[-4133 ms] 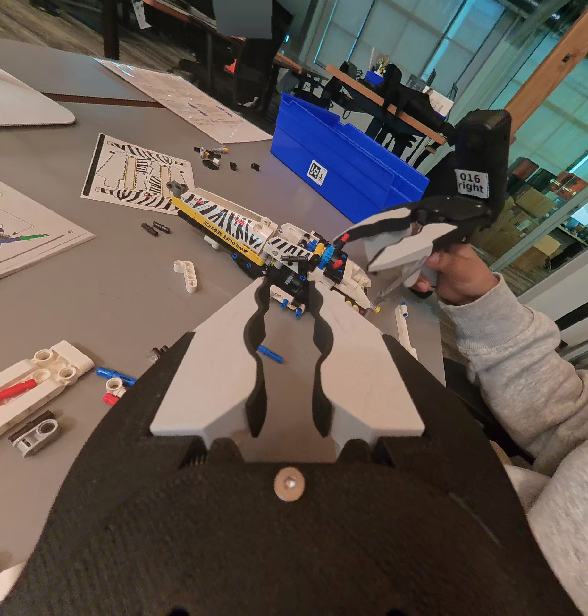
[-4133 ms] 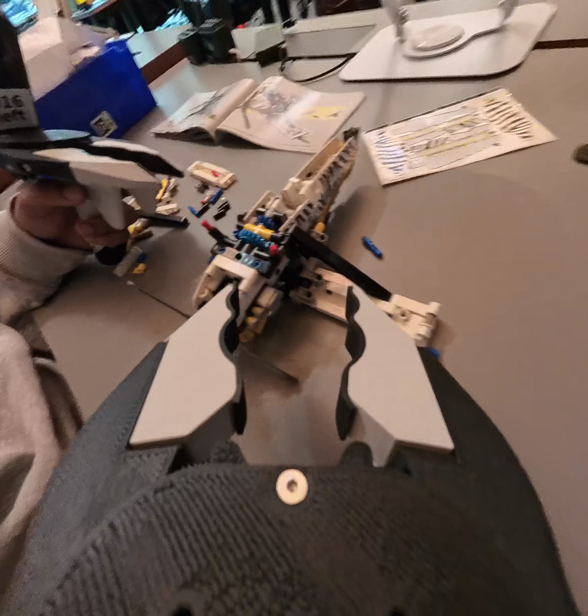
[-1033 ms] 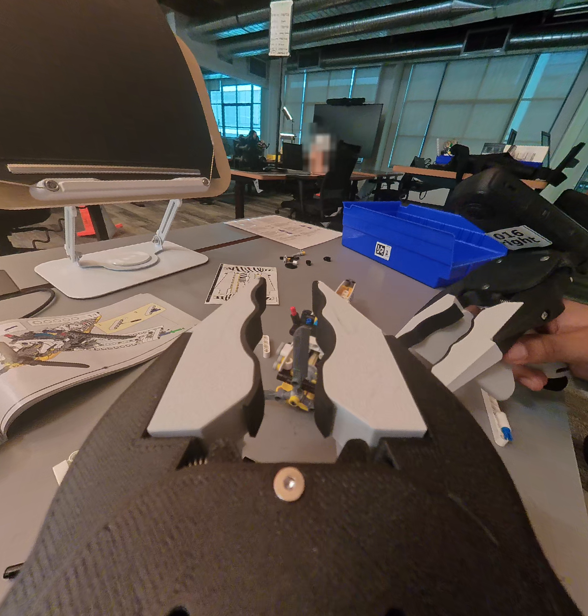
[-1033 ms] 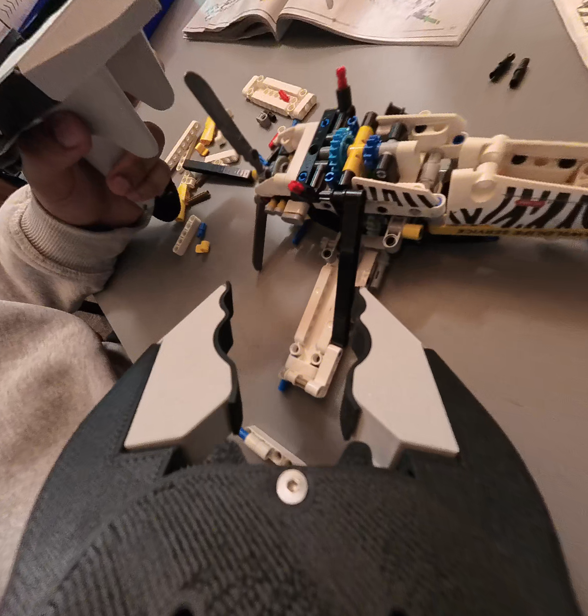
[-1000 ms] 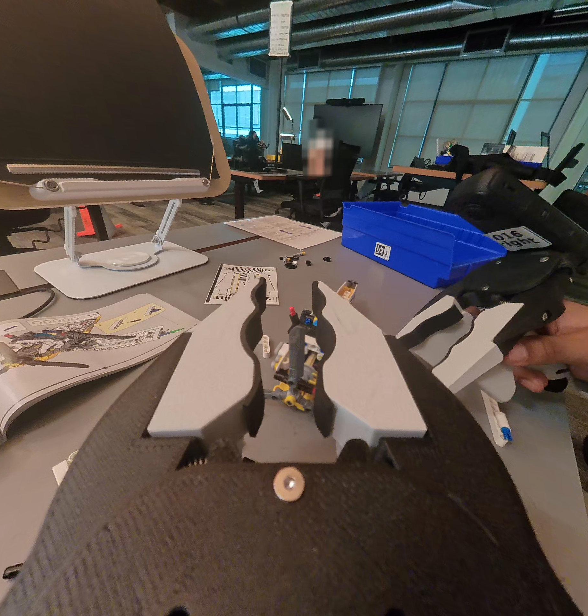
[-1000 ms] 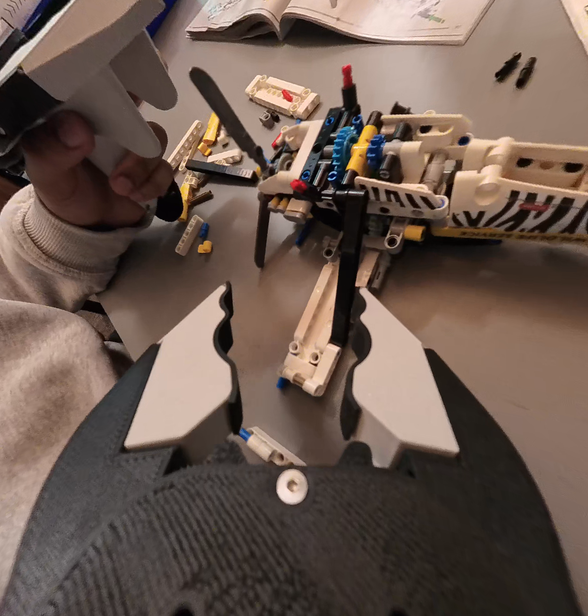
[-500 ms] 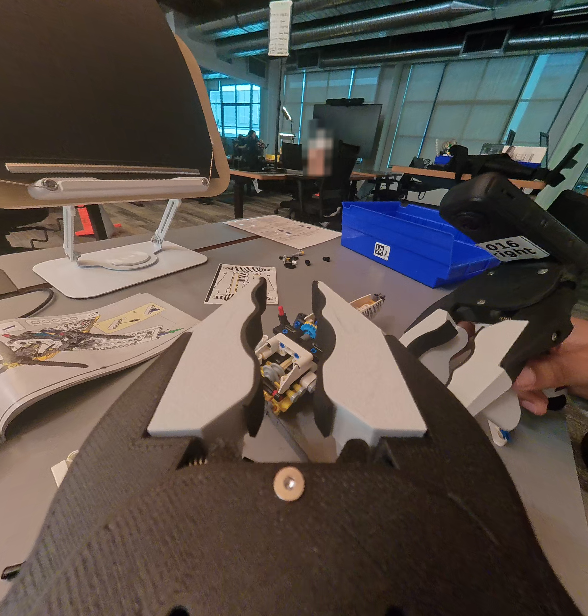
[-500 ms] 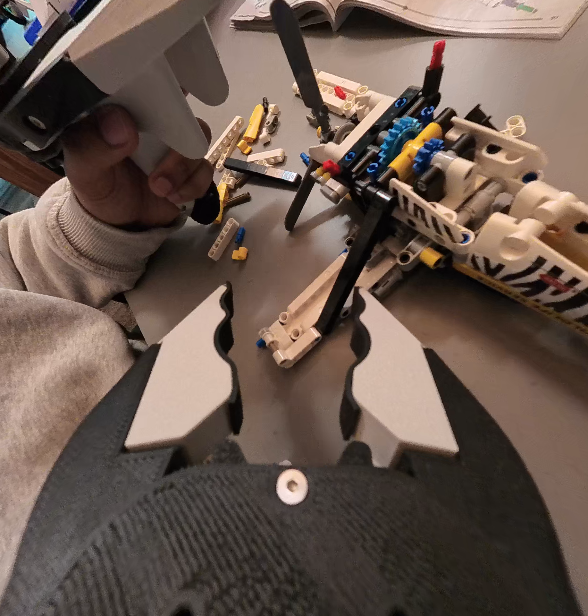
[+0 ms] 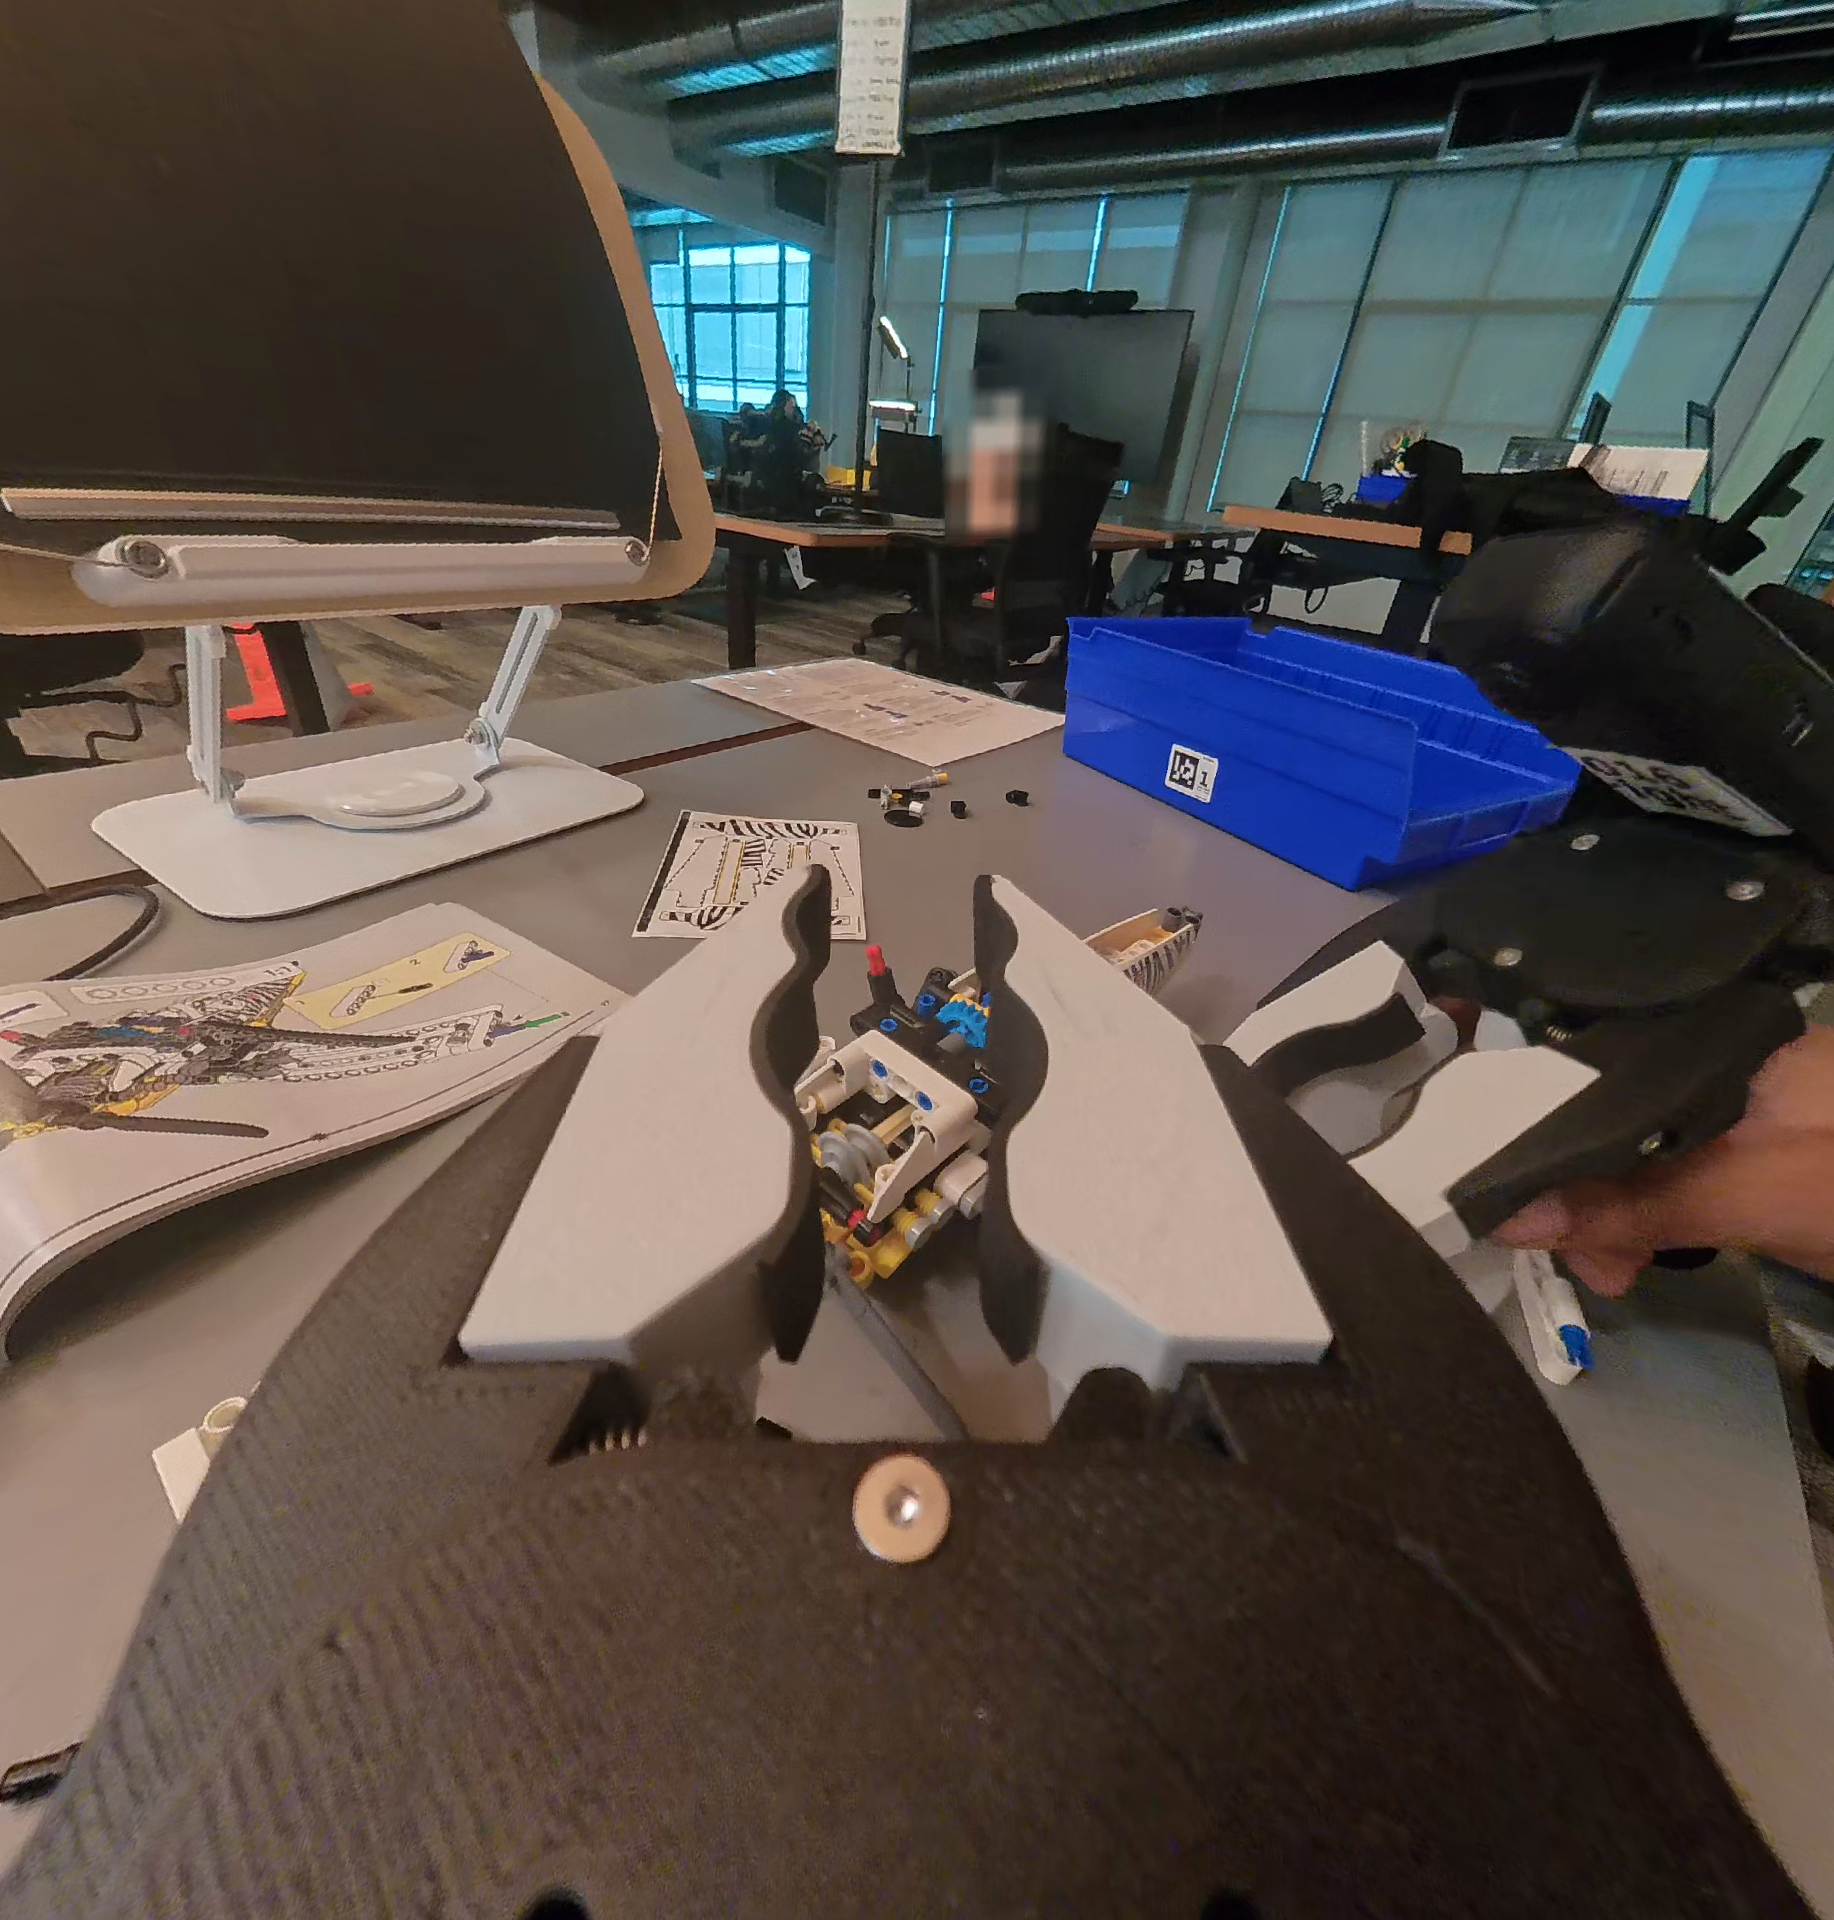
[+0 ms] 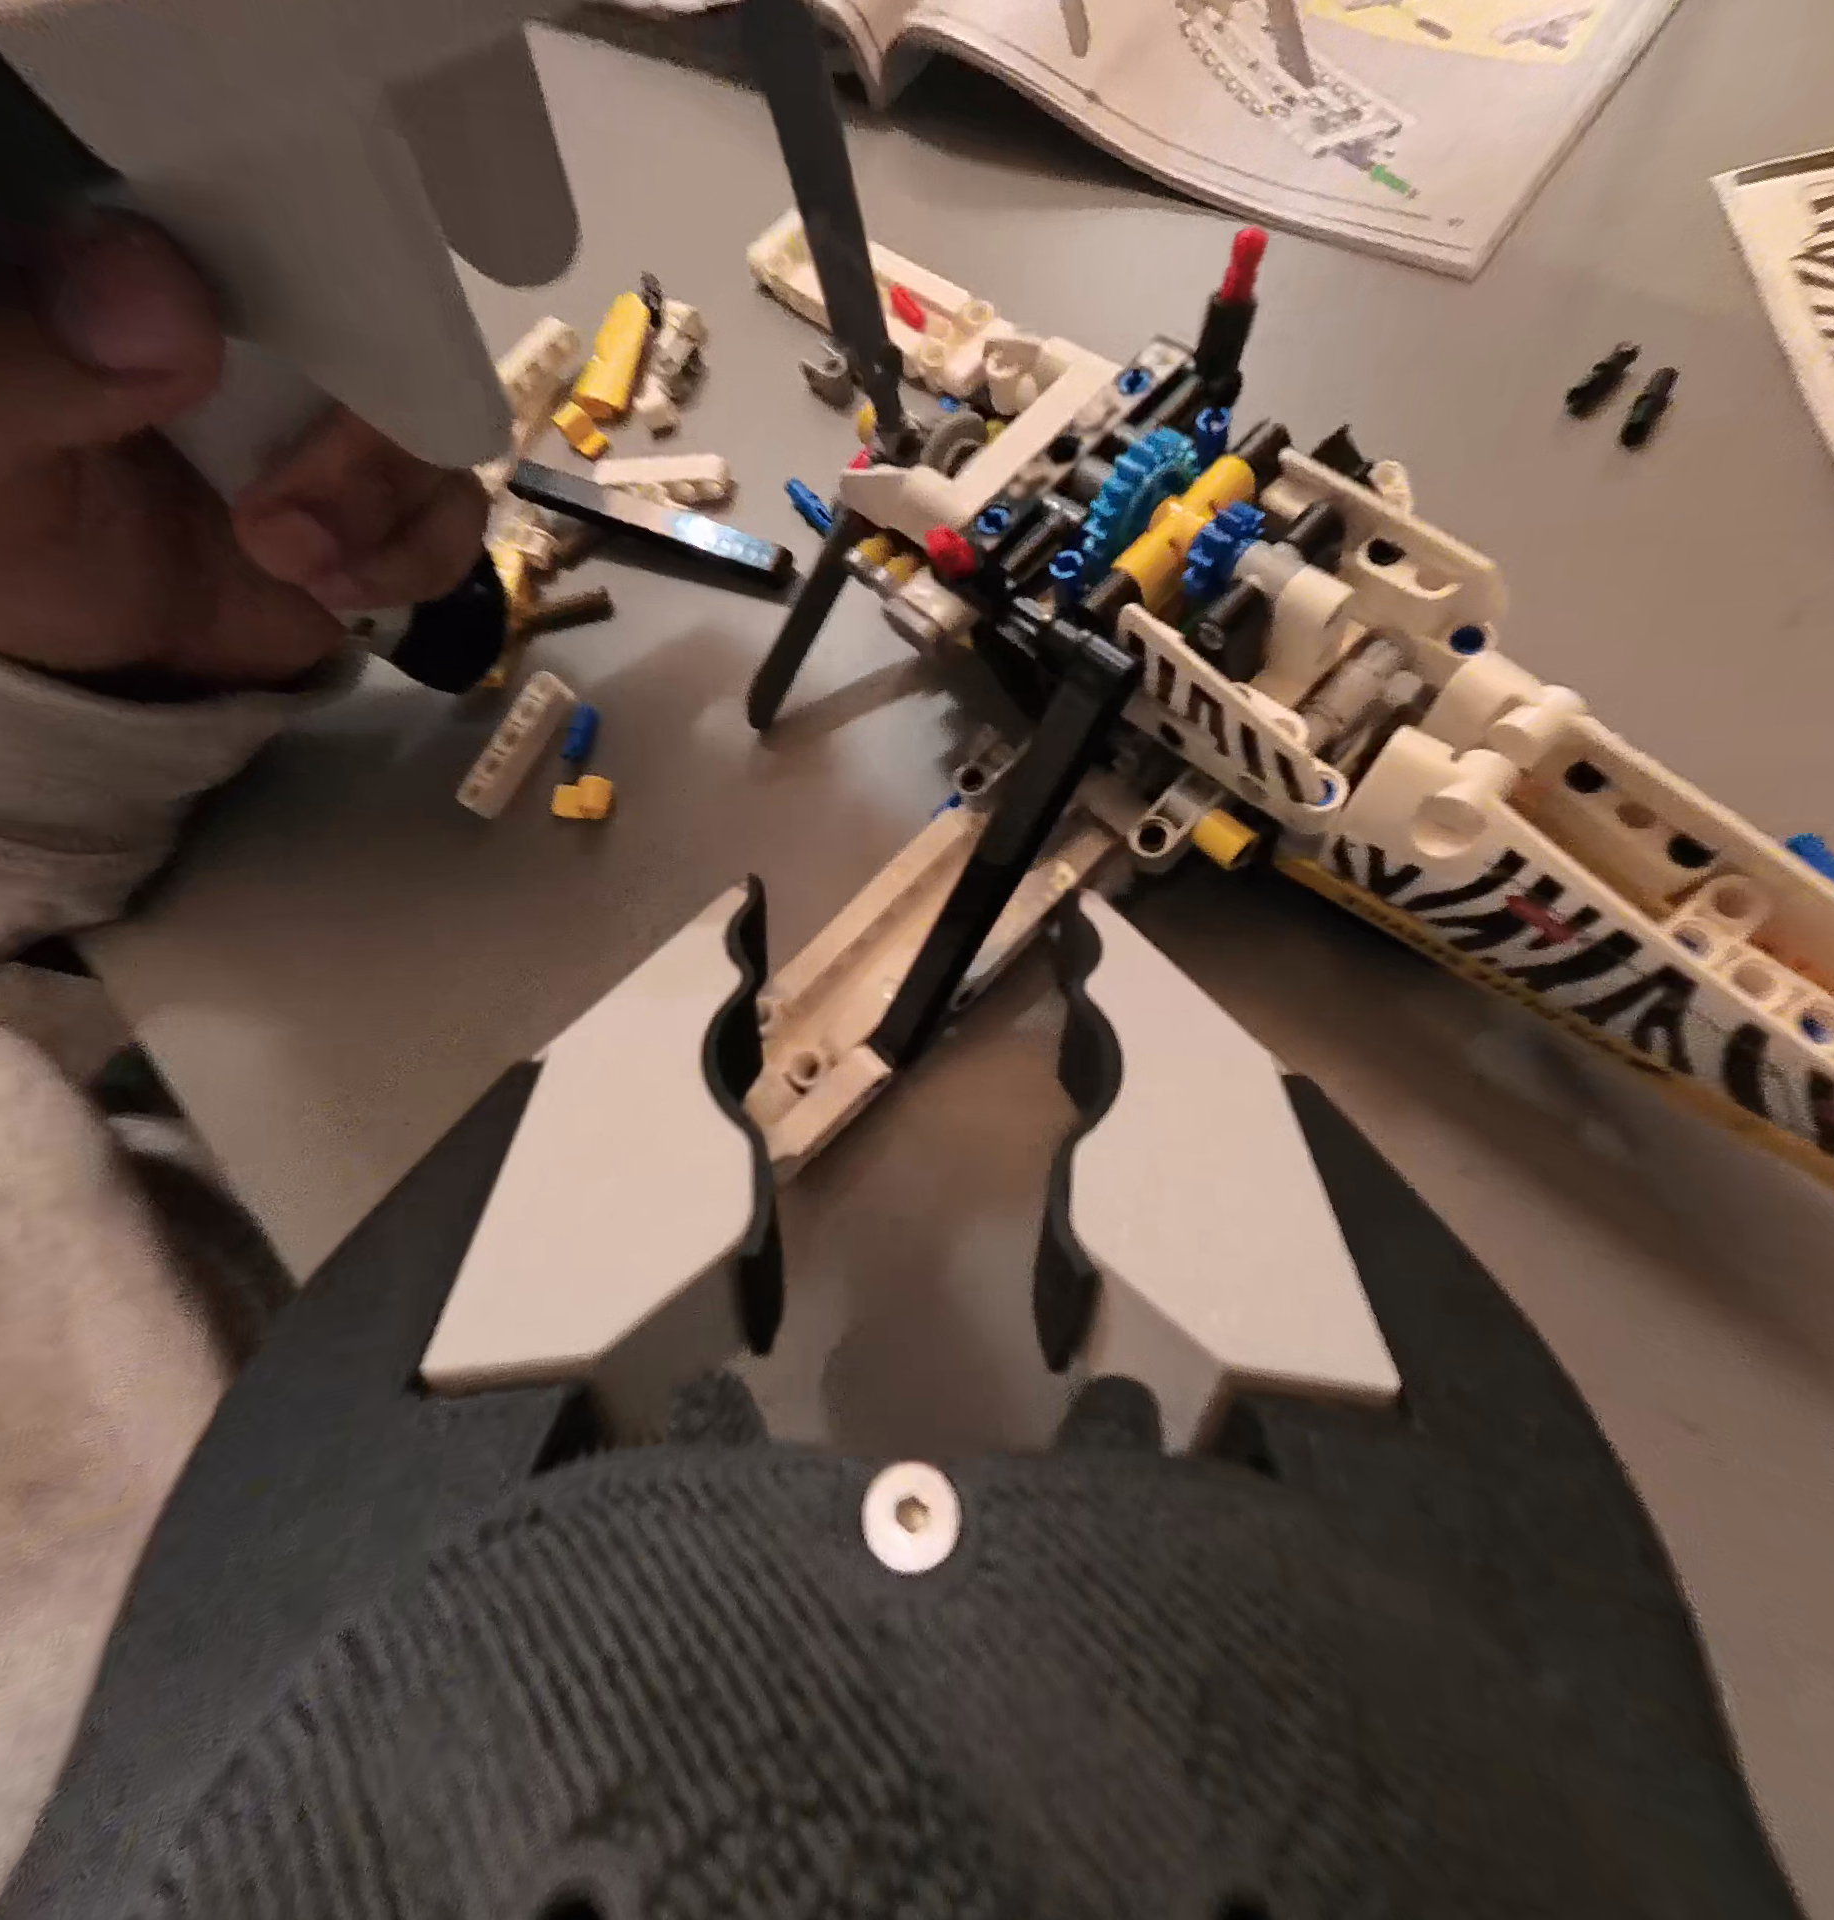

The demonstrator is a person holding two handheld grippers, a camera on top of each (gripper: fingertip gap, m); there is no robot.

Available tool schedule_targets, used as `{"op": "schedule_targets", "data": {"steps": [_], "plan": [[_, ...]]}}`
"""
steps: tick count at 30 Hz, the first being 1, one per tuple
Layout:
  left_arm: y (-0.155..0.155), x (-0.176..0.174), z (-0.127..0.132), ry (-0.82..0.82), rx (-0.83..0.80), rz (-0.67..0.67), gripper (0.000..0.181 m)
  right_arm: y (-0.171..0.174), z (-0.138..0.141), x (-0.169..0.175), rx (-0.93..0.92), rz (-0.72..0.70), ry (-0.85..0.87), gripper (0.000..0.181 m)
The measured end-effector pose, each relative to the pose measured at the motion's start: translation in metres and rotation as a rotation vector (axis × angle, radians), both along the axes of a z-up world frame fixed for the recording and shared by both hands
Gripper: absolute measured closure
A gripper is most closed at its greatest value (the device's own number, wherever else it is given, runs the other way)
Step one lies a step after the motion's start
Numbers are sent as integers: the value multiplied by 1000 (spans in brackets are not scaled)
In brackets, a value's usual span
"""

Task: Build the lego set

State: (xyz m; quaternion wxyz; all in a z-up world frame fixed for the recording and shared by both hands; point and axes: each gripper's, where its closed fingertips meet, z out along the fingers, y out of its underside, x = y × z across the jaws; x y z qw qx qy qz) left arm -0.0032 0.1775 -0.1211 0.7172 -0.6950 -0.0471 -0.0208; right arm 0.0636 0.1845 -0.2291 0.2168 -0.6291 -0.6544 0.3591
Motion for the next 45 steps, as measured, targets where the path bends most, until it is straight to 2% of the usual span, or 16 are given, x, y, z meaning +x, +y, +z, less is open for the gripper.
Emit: {"op": "schedule_targets", "data": {"steps": [4,8,16,22,29,33,37,42,45], "plan": [[0,0,0,-1,-2,-2,156,17,-7,6,94,-41,-39,136],[0,1,-1,-2,-5,-5,156,32,-6,11,68,-87,-39,133],[1,1,-2,-8,-10,-10,156,68,-6,25,122,-188,-44,140],[2,1,-3,-13,-16,-13,156,69,0,26,83,-177,-4,140],[2,1,-4,-25,-19,-18,156,78,33,25,82,-157,199,138],[3,1,-5,-33,-22,-22,156,119,41,40,165,-298,279,146],[3,1,-6,-44,-25,-25,156,152,42,56,226,-390,350,146],[3,1,-7,-66,-30,-35,156,157,61,65,202,-390,488,146],[4,2,-7,-73,-32,-43,156,157,64,65,187,-385,506,147]]}}
